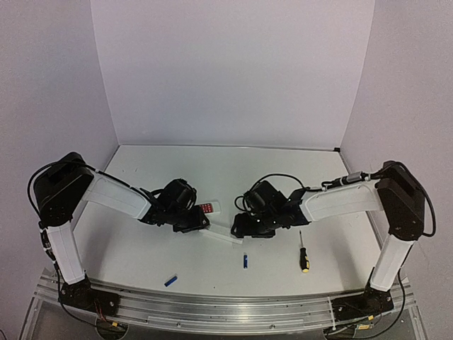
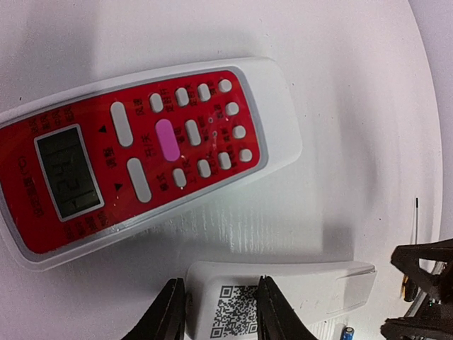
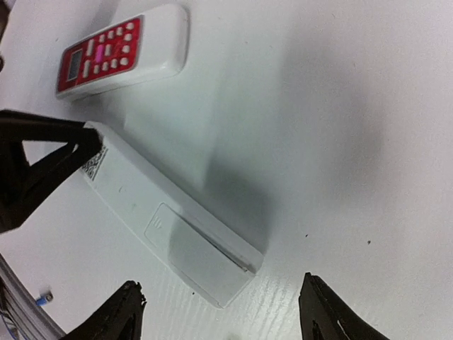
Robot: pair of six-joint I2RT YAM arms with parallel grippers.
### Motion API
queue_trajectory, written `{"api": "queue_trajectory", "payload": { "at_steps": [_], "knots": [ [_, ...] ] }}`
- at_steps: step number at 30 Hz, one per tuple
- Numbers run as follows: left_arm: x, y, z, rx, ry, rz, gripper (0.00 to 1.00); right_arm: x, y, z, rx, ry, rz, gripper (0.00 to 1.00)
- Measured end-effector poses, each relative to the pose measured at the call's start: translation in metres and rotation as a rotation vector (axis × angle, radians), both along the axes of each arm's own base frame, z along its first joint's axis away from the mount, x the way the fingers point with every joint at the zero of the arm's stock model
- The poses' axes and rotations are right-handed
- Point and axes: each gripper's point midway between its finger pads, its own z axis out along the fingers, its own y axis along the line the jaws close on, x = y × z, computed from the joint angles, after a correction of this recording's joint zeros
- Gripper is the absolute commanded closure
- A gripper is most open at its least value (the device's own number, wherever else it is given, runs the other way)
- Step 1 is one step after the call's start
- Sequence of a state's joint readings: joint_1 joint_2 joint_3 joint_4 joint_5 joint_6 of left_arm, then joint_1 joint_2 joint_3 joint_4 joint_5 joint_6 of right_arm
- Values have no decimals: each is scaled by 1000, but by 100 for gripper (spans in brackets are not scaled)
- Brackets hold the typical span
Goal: Unload the batteries from the remote control
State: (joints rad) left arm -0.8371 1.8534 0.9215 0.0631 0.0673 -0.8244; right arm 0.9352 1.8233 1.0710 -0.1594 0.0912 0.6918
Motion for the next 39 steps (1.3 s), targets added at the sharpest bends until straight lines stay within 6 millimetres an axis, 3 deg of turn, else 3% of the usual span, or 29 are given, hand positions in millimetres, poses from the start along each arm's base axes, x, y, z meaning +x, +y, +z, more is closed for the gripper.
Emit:
{"api": "queue_trajectory", "payload": {
  "at_steps": [4,12,16,19,21,23,29,32,34,39],
  "knots": [
    [0,0,0,2,-3,-5,61,-4,-1,15,-39,-82,201,27],
    [-10,-7,5,16,-6,-48,39,-21,9,17,-124,-223,643,26],
    [-17,-3,9,45,11,-57,25,-15,16,27,-145,-303,737,25],
    [-21,8,15,89,18,-48,7,-13,20,32,-158,-351,791,24],
    [-21,18,29,108,1,-20,1,-13,19,32,-174,-373,831,23],
    [-19,28,50,115,-38,6,0,-13,19,30,-190,-386,867,23],
    [-19,75,156,34,-239,169,0,-7,25,17,-222,-385,946,24],
    [-31,105,190,-22,-307,239,0,-1,28,7,-229,-369,966,26],
    [-41,123,198,-51,-333,270,0,4,29,-1,-234,-348,974,26],
    [-64,157,188,-53,-332,308,0,14,27,-20,-239,-299,982,31]
  ]
}}
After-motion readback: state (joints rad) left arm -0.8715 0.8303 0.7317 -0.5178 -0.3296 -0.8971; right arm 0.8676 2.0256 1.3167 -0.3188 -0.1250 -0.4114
